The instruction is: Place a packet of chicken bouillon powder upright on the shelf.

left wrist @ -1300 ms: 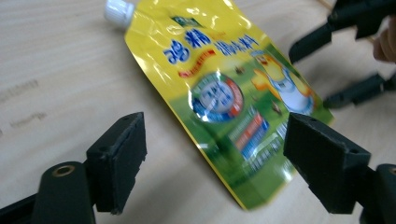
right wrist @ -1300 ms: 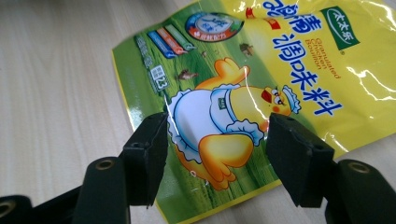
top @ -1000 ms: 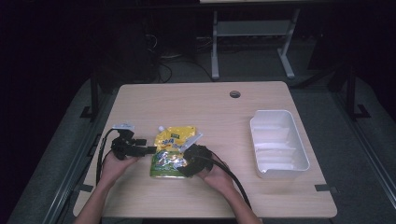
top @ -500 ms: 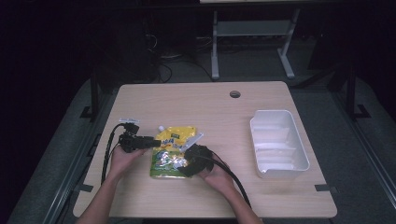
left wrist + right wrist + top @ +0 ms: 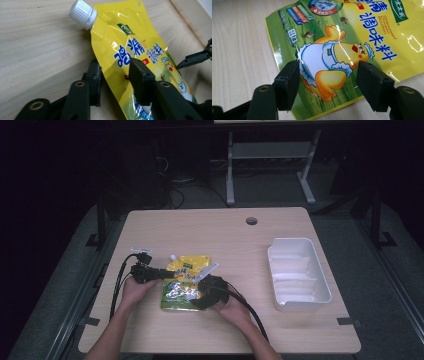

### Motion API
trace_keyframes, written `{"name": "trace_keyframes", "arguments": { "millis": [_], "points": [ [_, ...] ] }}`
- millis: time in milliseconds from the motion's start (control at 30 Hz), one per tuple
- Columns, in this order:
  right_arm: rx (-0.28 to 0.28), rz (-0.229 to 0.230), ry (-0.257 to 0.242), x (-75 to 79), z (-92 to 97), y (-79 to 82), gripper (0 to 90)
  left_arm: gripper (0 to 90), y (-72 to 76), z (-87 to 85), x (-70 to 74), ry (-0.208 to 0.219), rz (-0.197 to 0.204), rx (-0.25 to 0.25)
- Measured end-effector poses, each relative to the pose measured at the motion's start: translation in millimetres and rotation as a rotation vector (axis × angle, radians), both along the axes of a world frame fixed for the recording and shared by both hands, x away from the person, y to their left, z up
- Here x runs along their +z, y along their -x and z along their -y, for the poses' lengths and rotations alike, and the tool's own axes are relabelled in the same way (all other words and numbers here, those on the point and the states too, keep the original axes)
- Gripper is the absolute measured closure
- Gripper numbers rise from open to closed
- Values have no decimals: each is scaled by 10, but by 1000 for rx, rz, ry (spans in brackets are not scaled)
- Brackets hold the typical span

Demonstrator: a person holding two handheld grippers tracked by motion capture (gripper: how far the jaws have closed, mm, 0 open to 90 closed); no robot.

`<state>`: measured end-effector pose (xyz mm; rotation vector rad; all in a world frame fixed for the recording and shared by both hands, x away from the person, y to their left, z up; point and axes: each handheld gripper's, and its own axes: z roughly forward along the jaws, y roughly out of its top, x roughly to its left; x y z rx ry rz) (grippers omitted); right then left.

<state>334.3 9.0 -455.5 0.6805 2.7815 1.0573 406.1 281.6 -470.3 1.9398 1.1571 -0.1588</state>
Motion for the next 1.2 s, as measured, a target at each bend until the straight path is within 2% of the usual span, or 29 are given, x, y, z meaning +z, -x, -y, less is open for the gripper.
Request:
{"name": "trace_keyframes", "arguments": {
  "millis": [67,167,300,467,600,667,767,900,1200],
  "points": [
    [0,-1,0,0,1,-1,346,668,-1,-6,0,9,-1,2],
    [1,-3,-1,-4,5,-3,346,768,-9,-35,2,43,-10,-4],
    [-1,-6,-2,-5,9,-6,344,832,-10,-58,8,57,-17,-12],
    [-5,-7,-4,13,33,-9,344,893,5,-66,42,74,-4,-25],
    [-43,-6,-54,103,159,-31,315,900,38,-60,104,81,24,-36],
    [-60,-1,-80,151,224,-41,310,900,70,-69,153,84,41,-59],
    [-85,-9,-94,198,305,-54,294,900,99,-74,194,89,61,-77],
    [-93,-5,-82,238,359,-66,283,900,167,-81,293,97,96,-107],
    [-117,5,-113,415,450,-101,254,900,299,-88,454,111,153,-144]
  ]
}}
